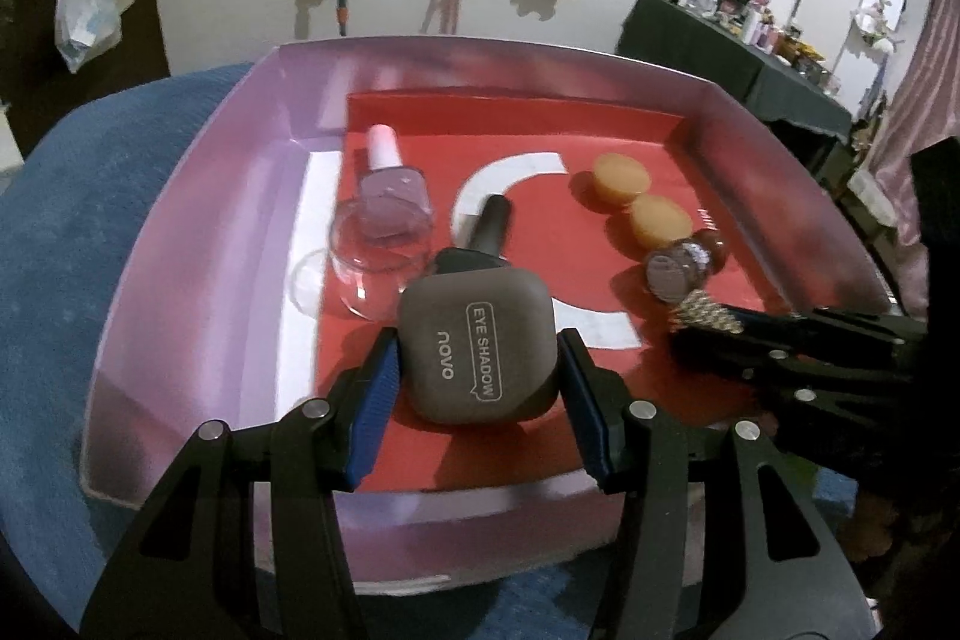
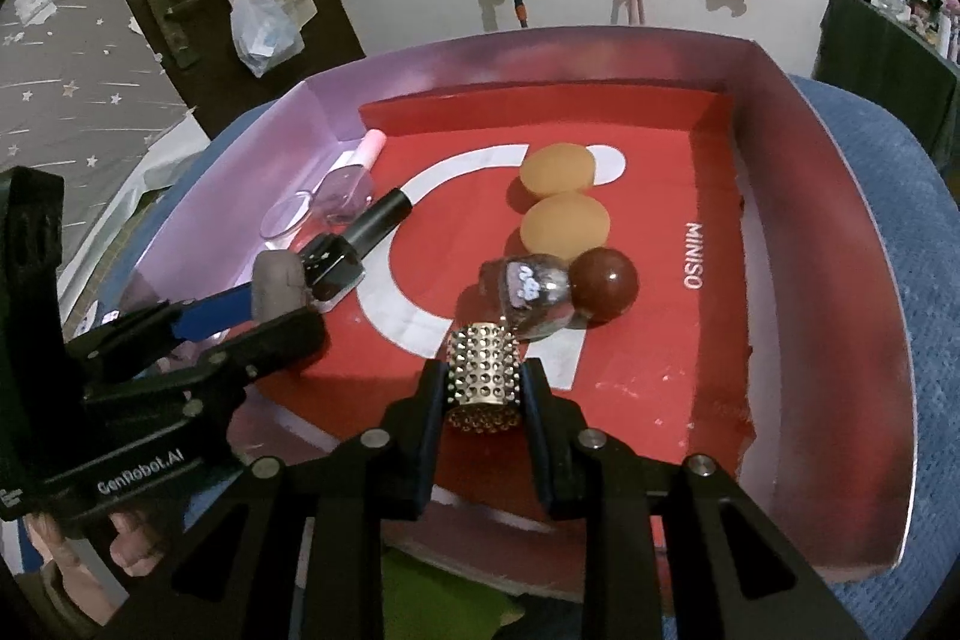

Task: Organize rigid objects
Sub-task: 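Carry the grey eye shadow compact and studded silver cylinder with both grippers into the box, then open the left gripper beside the black polish while the right releases the cylinder by the puffs, then withdraw both grippers from the box toward the lilac case and green toy, then grasp the lilac earbud case with the left gripper while the right grasps the green-capped toy, then carry the lilac earbud case and green-capped toy with both grippers into the box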

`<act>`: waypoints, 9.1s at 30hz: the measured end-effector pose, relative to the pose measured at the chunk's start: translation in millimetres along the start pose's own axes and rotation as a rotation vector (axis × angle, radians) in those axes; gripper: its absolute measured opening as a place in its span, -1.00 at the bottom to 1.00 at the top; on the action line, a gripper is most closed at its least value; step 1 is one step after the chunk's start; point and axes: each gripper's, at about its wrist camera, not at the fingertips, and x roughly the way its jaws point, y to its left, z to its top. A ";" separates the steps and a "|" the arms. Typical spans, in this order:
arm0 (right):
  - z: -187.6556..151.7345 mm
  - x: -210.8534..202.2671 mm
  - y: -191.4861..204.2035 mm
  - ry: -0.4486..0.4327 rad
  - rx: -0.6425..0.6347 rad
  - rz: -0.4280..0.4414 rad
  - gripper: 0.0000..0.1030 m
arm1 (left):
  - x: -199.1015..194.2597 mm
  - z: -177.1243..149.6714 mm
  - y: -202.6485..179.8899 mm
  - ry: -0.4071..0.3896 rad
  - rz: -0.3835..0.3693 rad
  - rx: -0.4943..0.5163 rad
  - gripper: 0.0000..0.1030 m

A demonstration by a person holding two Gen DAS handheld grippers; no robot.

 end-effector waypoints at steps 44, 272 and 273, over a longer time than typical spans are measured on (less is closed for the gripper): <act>9.2 -0.5 -5.4 -0.048 -0.004 -0.088 -0.25 | 6.6 8.2 15.2 -0.011 0.070 -0.017 0.00; -67.1 -108.1 42.2 -0.191 -0.037 0.150 -0.10 | -107.8 -56.5 -43.6 -0.190 0.012 0.086 0.05; -64.9 -107.1 41.8 -0.191 -0.037 0.149 -0.10 | -106.2 -54.4 -43.2 -0.191 0.012 0.084 0.05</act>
